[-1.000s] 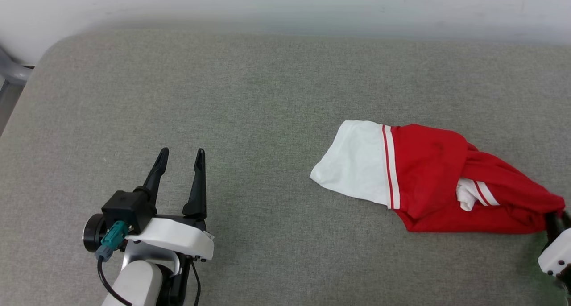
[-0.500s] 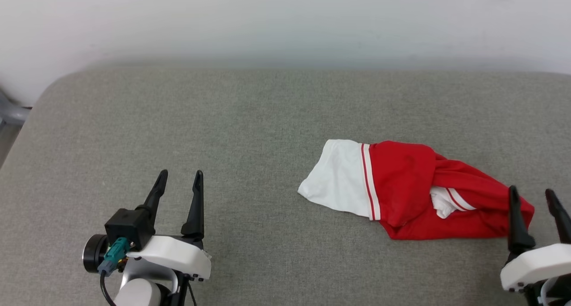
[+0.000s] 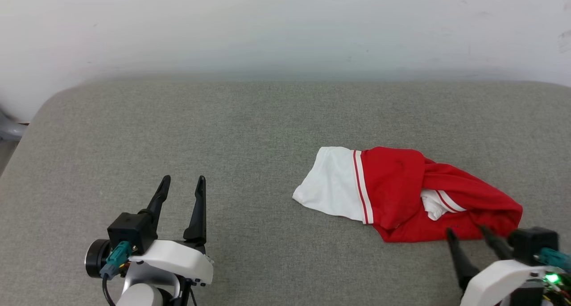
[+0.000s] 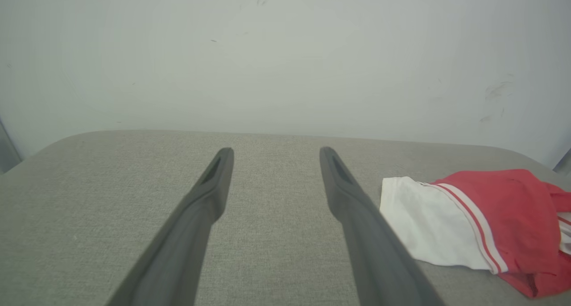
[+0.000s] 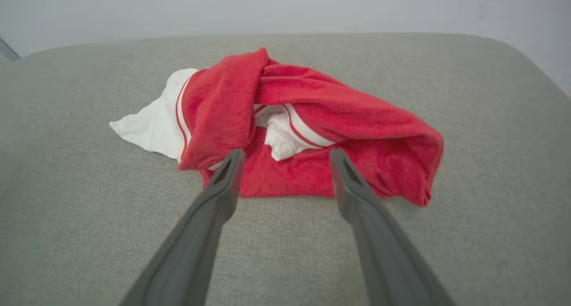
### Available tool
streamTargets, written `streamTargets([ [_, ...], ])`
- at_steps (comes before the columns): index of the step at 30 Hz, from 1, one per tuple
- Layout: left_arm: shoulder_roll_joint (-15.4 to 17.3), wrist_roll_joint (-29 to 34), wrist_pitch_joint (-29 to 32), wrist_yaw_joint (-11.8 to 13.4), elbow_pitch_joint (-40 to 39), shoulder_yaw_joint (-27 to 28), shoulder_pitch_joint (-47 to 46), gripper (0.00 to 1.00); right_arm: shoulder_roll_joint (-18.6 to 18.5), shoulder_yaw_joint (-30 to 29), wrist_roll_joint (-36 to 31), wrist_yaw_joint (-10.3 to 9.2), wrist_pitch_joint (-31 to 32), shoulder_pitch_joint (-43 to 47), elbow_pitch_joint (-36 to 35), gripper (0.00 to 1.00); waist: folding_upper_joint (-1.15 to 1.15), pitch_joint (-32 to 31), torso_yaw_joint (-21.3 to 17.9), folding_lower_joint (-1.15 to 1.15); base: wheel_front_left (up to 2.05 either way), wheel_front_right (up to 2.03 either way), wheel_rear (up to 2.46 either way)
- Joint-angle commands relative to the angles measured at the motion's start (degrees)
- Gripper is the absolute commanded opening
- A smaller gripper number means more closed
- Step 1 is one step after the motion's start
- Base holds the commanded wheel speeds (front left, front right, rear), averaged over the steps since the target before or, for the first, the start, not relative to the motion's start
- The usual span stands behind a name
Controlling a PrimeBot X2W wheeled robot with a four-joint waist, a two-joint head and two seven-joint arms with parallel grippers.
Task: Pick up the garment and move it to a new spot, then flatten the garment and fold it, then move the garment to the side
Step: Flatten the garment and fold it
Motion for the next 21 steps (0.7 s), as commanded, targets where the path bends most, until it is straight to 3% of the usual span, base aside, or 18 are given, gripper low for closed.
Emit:
streamTargets([
  [1, -0.11, -0.03, 0.1, 0.02, -0.13, -0.21, 0.0, 1.0, -0.89, 1.1, 0.93, -0.06, 2.86, -0.44, 0.05, 1.0, 0.0, 0.22, 0.13, 0.01, 0.0, 0.0, 0.0],
  [5, -0.26, -0.12, 0.14, -0.28, -0.37, -0.52, -1.18, 1.0, -4.0, 3.79, 2.9, -0.06, 10.91, -3.48, 1.16, 1.0, 0.0, 1.41, 0.9, 0.01, 0.0, 0.0, 0.0],
  [10, -0.79, -0.25, -0.22, -0.53, -0.36, -0.9, -2.48, 1.0, -8.54, 5.84, 5.09, -0.06, 15.9, -8.74, 4.78, 1.0, 0.0, 4.01, 2.52, 0.01, 0.0, 0.0, 0.0],
  [19, -1.78, -0.26, -1.02, -0.88, 0.74, -0.59, -4.3, 1.0, -12.91, 10.51, 7.59, -0.06, 13.93, -17.89, 15.85, 1.0, 0.0, 8.46, 3.94, 0.01, 0.0, 0.0, 0.0],
  [20, -1.87, -0.22, -1.1, -0.94, 0.86, -0.48, -4.44, 1.0, -13.04, 10.77, 7.71, -0.06, 13.45, -18.57, 16.82, 0.88, 0.0, 8.58, 3.91, 0.01, 0.0, 0.0, 0.0],
  [21, -1.93, -0.17, -1.08, -0.96, 0.96, -0.37, -4.51, 1.0, -13.11, 10.7, 7.83, -0.07, 12.61, -19.39, 17.28, 0.4, 0.0, 8.69, 3.82, 0.01, 0.0, 0.0, 0.0],
])
